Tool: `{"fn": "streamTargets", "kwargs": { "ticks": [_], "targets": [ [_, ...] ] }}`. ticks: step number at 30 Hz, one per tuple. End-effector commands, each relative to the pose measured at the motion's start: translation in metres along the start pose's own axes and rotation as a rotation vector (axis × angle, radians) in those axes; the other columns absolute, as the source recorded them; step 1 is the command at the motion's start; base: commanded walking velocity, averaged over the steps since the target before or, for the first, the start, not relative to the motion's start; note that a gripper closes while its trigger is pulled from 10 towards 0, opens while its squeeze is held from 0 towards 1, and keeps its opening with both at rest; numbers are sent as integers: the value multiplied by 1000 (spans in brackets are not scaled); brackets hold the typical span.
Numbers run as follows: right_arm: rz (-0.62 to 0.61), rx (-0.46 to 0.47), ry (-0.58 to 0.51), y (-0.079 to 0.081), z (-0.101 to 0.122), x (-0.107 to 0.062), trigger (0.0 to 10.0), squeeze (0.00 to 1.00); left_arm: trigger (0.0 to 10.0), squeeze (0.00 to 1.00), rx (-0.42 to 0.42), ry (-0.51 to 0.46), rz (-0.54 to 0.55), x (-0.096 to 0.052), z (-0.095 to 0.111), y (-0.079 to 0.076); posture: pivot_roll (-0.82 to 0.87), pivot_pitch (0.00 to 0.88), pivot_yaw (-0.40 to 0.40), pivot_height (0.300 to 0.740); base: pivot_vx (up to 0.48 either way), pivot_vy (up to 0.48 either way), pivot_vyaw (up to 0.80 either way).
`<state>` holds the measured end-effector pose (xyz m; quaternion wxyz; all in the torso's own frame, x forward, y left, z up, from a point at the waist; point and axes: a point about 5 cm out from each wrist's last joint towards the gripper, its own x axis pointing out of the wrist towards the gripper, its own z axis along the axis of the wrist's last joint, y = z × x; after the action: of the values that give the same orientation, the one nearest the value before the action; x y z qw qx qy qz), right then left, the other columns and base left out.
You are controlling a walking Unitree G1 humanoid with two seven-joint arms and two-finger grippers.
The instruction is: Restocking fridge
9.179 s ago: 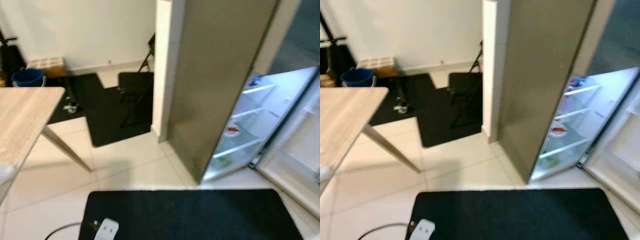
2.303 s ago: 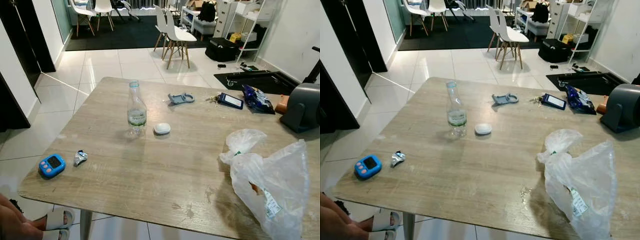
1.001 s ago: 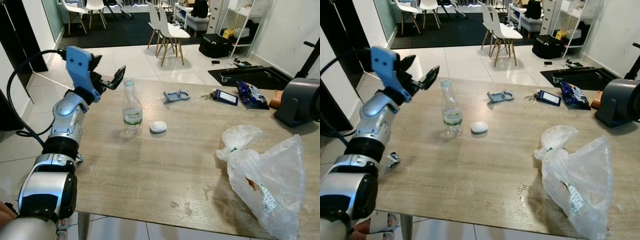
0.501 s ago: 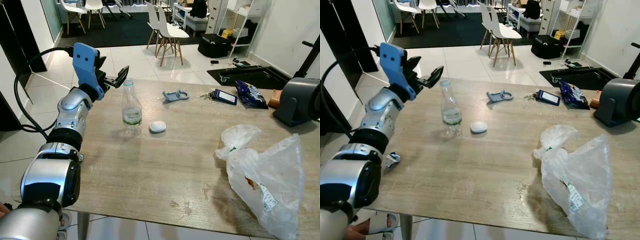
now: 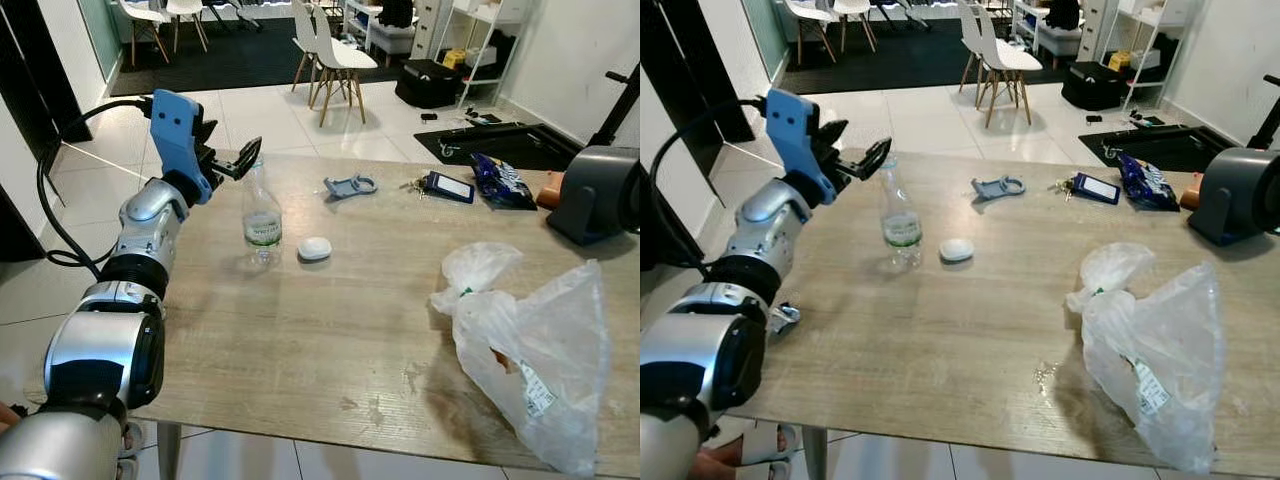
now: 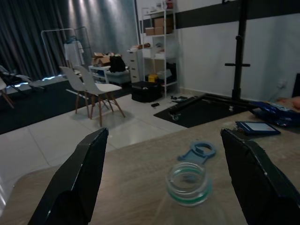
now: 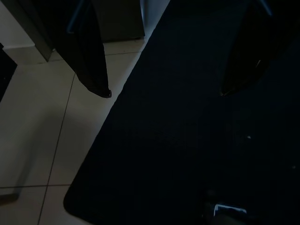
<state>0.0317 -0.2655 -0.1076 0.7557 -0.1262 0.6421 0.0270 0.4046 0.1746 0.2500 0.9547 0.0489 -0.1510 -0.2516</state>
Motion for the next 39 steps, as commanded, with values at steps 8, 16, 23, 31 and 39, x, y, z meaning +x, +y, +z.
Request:
{"fn": "streamTargets", "kwargs": {
  "ticks": [8, 16, 23, 31, 39],
  "targets": [
    [0, -18, -15, -5, -3, -2, 10000, 0, 10000, 0, -3, 18, -49, 7, -4, -13, -90, 105, 1, 740, 0, 0, 0],
    [9, -25, -25, -4, -4, -2, 10000, 0, 10000, 0, -11, 20, -62, 10, -4, -16, -100, 122, 4, 740, 0, 0, 0],
    [11, -24, -27, -2, -6, -2, 10000, 0, 0, 0, -37, 11, -121, 15, -2, -25, -112, 124, 9, 740, 0, 0, 0],
    [10, -23, -31, -2, -4, -2, 10000, 0, 0, 0, -48, 18, -147, 17, -5, -31, -112, 115, 12, 740, 0, 0, 0],
    [5, -22, -39, -2, 2, -1, 10000, 0, 0, 0, -57, 30, -157, 14, -11, -32, -97, 90, 13, 740, 0, 0, 0]
  ]
}}
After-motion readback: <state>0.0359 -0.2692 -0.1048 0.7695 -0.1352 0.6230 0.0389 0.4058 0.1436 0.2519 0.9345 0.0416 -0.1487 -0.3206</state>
